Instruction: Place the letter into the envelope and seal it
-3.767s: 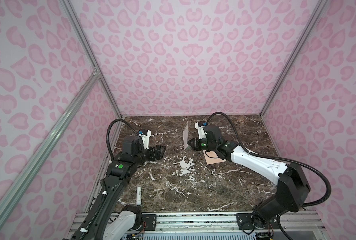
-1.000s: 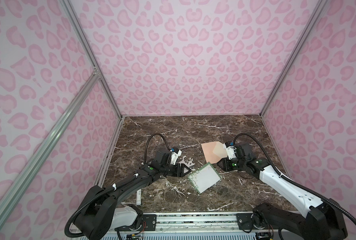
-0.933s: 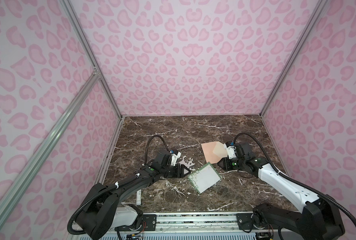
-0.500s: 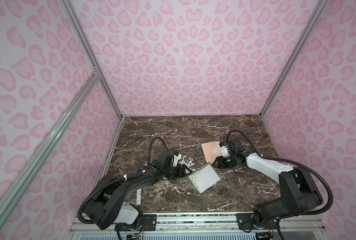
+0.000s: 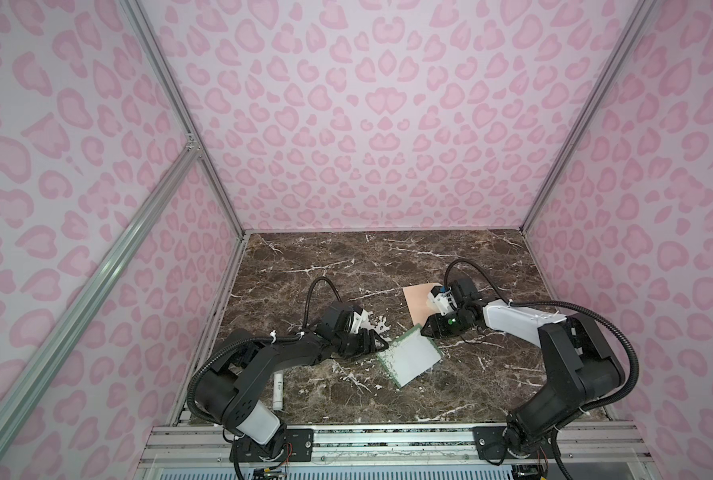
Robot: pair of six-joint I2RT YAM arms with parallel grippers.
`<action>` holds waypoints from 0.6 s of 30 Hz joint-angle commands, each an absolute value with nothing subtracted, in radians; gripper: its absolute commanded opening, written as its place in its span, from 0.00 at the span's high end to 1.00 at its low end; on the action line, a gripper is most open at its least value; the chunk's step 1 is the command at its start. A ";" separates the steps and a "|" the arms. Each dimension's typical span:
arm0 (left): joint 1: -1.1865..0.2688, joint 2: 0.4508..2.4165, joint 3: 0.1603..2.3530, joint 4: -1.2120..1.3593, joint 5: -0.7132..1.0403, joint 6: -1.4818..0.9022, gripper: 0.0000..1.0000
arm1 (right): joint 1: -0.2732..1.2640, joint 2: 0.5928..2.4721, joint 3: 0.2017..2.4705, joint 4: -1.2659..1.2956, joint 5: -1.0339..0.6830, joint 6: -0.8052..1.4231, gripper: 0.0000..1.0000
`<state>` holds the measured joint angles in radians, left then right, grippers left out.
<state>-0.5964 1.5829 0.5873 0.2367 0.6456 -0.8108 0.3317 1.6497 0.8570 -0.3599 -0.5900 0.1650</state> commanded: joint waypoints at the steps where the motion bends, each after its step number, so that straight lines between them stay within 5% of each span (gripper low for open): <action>1: -0.595 1.594 0.597 0.272 0.664 -0.804 0.33 | 0.338 1.665 0.851 -0.359 -0.641 0.150 0.52; 9: -0.589 1.623 0.604 0.283 0.673 -0.796 0.34 | 0.349 1.668 0.856 -0.391 -0.660 0.143 0.60; 18: -0.584 1.633 0.597 0.294 0.684 -0.784 0.37 | 0.348 1.644 0.855 -0.396 -0.680 0.161 0.81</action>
